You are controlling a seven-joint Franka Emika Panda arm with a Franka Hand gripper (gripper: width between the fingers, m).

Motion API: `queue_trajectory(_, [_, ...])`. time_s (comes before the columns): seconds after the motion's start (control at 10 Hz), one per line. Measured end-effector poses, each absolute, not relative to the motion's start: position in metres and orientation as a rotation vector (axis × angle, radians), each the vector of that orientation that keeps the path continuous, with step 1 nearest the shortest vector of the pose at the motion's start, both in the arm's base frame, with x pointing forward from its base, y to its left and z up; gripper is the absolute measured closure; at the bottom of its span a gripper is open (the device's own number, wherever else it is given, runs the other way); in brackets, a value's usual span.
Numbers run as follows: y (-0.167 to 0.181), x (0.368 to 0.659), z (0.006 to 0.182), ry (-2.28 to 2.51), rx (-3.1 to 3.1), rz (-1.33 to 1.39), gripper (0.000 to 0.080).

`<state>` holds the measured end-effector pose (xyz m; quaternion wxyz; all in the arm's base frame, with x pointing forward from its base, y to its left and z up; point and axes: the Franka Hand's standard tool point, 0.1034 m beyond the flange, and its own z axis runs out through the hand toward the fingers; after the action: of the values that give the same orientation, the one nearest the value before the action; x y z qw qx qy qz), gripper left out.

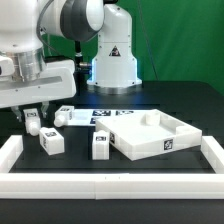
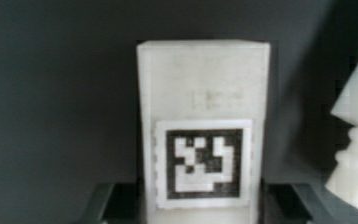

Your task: Assemble one leg

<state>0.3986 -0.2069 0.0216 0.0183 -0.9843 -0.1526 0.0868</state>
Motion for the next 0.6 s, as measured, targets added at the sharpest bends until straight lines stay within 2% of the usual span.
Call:
queue_trajectory(0.2, [-0.207,0.398,0.021,-0.474,-3.057,0.271,0.0515])
queue_trajectory(0.3, [-0.207,0.398,0.021,-0.474,-3.056,0.271,0.0285])
queue_trajectory(0.4, [-0.203,0.399,0.024,-0.443,-3.049,0.291,0.0285])
queue_trajectory(0.5, [-0.192,0.408,0.037,-0.420,-3.034,0.303,0.0178])
queue_trajectory(0.6, [-0.181,0.418,0.049,-0.431,-3.039,0.274,0.0159])
